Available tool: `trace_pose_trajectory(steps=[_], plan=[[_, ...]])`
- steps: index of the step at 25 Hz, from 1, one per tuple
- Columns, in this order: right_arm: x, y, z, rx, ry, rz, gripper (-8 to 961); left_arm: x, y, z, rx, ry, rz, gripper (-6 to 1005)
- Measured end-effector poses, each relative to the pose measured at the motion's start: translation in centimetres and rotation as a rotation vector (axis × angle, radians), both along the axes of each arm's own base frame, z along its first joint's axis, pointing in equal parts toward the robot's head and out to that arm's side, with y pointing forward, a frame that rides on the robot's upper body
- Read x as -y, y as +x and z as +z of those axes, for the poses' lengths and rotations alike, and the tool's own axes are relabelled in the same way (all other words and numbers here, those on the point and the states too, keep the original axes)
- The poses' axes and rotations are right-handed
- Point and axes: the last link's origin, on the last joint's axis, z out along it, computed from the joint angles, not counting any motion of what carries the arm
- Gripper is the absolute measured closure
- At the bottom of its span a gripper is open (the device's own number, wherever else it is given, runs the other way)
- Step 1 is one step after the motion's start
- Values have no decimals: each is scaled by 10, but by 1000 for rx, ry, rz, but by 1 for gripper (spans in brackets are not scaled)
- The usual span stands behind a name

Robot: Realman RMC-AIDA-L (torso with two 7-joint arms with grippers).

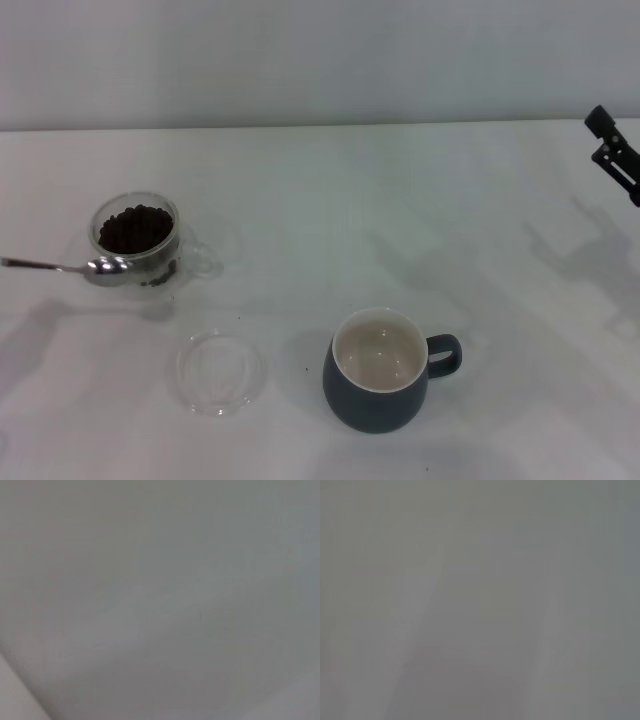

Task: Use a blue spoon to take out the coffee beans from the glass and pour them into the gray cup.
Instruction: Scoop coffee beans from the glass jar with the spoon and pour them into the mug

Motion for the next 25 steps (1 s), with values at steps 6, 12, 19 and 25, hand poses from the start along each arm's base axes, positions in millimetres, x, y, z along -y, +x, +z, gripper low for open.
trace_pose_trajectory(steps=[6, 12, 19, 25], plan=[[3, -3, -11, 7, 10, -3, 105, -24, -2, 35, -12, -6, -19, 857], [6, -8, -22, 20, 15, 3, 105, -58, 4, 64, -53, -52, -22, 858], [8, -13, -29, 24, -15, 30, 105, -94, 11, 74, -101, -105, 18, 853], [11, -15, -32, 19, -35, 46, 105, -117, 17, 69, -151, -159, 55, 852]])
